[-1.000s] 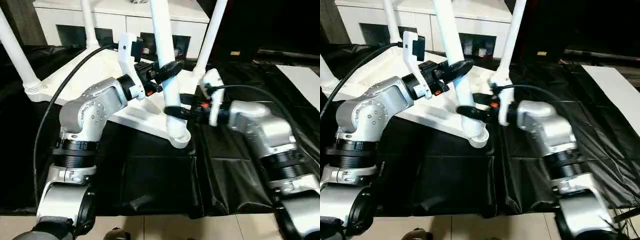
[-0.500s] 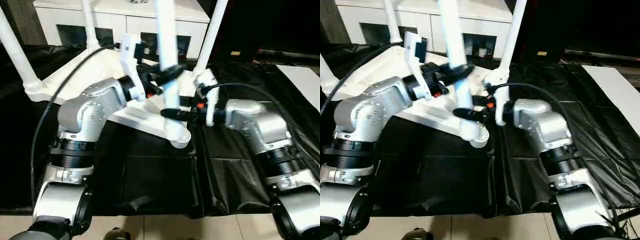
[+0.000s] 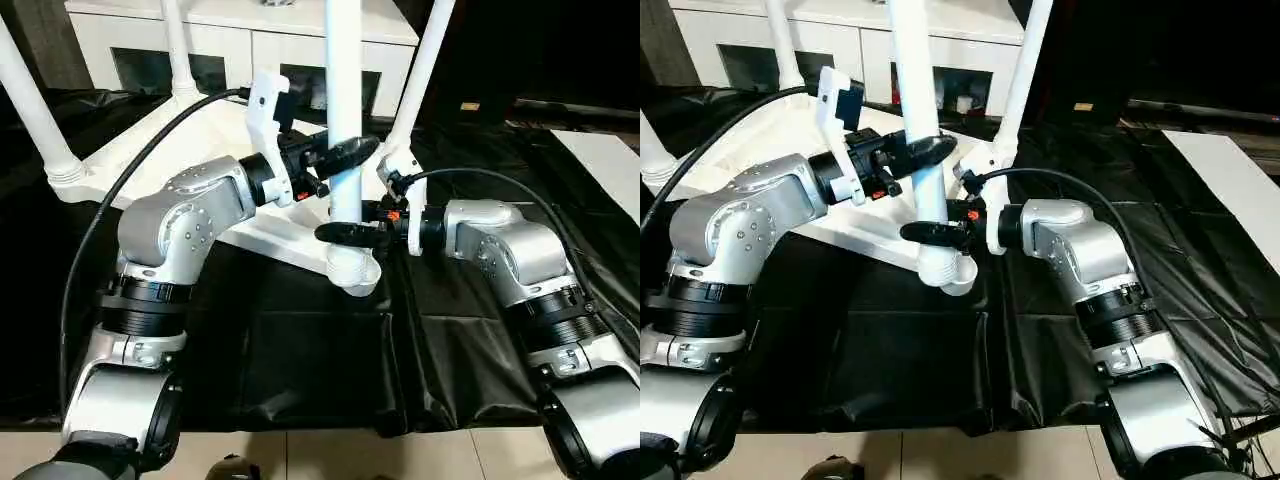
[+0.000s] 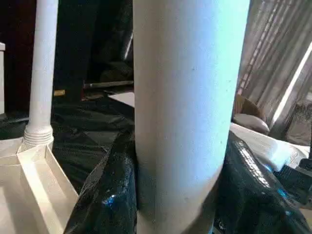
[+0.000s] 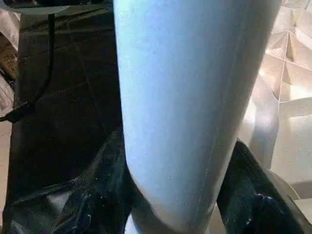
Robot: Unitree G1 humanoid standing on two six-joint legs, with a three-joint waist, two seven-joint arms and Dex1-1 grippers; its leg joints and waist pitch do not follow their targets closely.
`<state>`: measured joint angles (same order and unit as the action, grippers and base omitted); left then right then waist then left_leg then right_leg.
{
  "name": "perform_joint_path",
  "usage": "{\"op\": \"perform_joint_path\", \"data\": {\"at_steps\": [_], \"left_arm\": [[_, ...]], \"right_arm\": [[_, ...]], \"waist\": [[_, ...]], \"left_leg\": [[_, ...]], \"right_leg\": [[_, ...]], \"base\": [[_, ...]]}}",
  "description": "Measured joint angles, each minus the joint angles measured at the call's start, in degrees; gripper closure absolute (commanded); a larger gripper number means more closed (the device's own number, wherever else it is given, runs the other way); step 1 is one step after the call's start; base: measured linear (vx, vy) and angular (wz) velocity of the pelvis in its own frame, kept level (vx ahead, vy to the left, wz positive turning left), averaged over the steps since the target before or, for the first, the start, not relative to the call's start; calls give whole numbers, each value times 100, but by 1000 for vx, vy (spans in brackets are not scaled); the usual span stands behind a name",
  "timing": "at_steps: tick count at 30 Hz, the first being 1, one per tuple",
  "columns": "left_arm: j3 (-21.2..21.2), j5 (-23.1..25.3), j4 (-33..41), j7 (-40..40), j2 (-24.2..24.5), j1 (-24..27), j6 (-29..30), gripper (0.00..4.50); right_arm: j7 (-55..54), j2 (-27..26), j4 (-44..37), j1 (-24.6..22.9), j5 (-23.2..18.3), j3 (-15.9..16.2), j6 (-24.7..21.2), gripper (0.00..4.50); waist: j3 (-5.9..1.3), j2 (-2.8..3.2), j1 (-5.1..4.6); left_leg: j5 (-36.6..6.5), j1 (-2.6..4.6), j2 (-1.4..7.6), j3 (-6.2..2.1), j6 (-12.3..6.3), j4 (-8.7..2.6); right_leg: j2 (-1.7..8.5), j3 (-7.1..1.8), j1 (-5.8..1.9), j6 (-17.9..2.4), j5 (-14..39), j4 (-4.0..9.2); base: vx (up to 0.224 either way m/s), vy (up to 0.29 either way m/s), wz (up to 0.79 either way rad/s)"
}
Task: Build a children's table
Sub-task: Insert table leg to table base
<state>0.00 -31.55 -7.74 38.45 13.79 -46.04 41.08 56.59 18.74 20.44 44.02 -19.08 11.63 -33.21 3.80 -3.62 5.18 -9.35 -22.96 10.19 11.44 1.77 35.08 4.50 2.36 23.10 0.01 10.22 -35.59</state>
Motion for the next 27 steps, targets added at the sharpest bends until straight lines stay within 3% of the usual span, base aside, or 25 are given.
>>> {"op": "perform_joint_path", "data": {"at_steps": [8,11,15,16,22,25,27], "left_arm": [[-45,21,1,19,34,0,-7,269],[-101,39,40,20,81,-2,51,199],[-21,-82,47,27,134,-1,390,190],[14,-100,45,17,129,-1,411,165],[383,-366,-2,4,89,-1,436,115],[481,-303,-261,-21,73,-5,23,97],[614,-133,-604,-20,152,-9,-416,71]], "right_arm": [[10,-2,-5,-2,20,7,-26,266],[7,-17,-5,-18,32,15,-39,266],[-122,-48,-5,-22,43,-8,-39,266],[-179,-93,-5,-33,44,-40,-33,266],[-702,-174,-38,-122,-65,-560,-24,266],[-1084,-124,-196,-165,-91,-904,-12,266],[-1393,-15,-293,-319,-114,-1238,22,266]], "waist": [[0,0,2],[0,0,0],[0,1,-3],[0,2,-4],[6,18,5],[6,63,1],[-4,133,0]], "left_leg": [[0,0,0,0,0,0],[0,0,0,0,0,0],[0,0,0,0,0,0],[0,1,0,0,0,0],[2,1,-2,0,3,1],[2,1,-2,-3,4,1],[2,1,-5,-3,4,1]], "right_leg": [[0,0,0,0,0,-1],[0,0,0,0,0,-2],[0,0,0,0,0,-3],[0,0,0,0,0,-3],[0,-2,0,-2,-1,-4],[0,0,-2,-3,-2,-2],[0,-2,-6,-3,-3,3]], "base": [[0,0,0],[0,0,0],[0,0,0],[0,0,0],[0,0,0],[0,0,0],[0,0,0]]}}
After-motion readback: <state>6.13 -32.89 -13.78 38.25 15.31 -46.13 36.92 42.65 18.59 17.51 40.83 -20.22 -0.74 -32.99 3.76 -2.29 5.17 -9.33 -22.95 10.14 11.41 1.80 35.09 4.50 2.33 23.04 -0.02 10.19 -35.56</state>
